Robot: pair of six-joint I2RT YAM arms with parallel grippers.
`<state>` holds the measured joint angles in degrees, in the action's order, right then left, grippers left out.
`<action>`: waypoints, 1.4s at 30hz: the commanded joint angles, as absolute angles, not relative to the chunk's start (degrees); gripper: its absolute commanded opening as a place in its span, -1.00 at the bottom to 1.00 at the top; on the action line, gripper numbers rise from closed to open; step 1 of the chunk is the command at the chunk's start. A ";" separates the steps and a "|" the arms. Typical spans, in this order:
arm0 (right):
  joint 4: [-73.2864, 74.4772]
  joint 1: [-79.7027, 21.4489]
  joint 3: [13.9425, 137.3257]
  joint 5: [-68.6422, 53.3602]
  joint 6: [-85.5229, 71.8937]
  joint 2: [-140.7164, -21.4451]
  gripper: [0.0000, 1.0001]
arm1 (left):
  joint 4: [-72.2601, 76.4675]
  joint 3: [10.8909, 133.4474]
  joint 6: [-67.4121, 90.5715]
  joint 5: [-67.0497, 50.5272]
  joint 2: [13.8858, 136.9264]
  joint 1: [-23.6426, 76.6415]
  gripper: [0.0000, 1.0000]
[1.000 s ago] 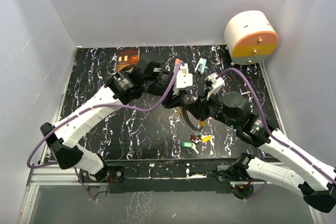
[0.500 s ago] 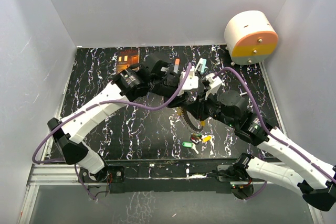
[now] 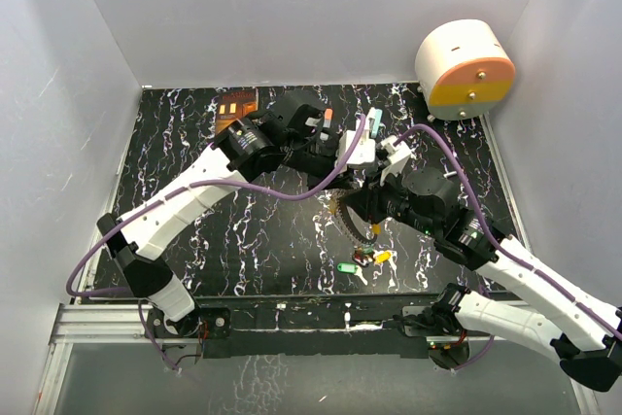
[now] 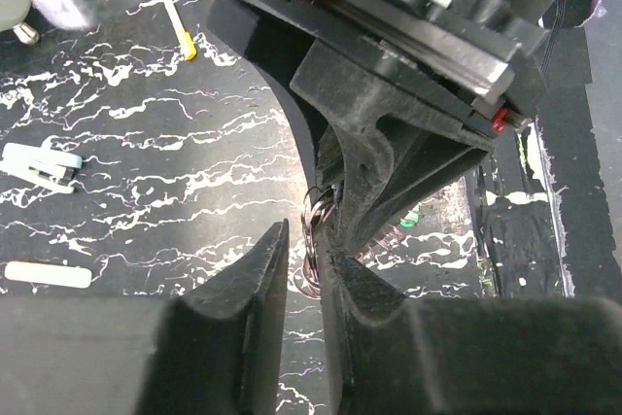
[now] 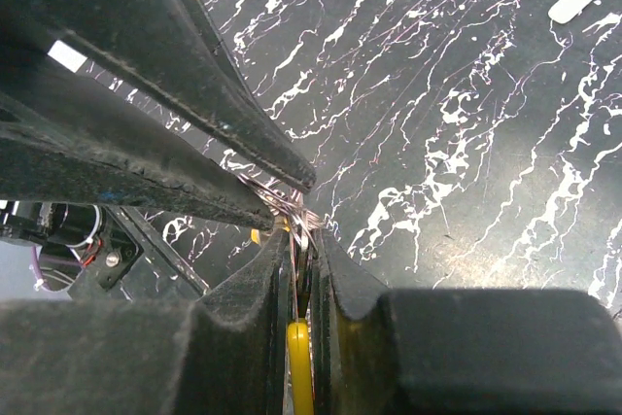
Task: Put the keys on the keyring
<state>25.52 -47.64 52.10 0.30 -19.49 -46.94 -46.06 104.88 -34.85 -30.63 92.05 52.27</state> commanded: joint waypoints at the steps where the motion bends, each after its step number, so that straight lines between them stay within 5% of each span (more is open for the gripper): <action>1: 21.54 -47.98 55.10 0.71 -18.95 -46.03 -0.84 | -49.96 108.22 -36.61 -30.65 92.20 52.84 -0.72; 5: 21.63 -47.99 55.13 0.69 -18.82 -46.05 -0.84 | -50.32 107.51 -36.91 -30.62 91.91 52.99 -0.84; 27: 21.92 -47.99 55.74 0.34 -18.83 -46.36 -0.84 | -55.83 110.80 -38.58 -28.21 94.44 53.61 -0.75; 33: 22.42 -47.91 55.72 0.54 -18.89 -45.90 -0.84 | -55.33 110.73 -38.63 -27.84 94.56 53.61 -1.00; 42: 21.68 -47.98 55.04 0.23 -19.42 -44.76 -0.84 | -55.39 109.41 -38.20 -27.19 93.71 53.82 -1.00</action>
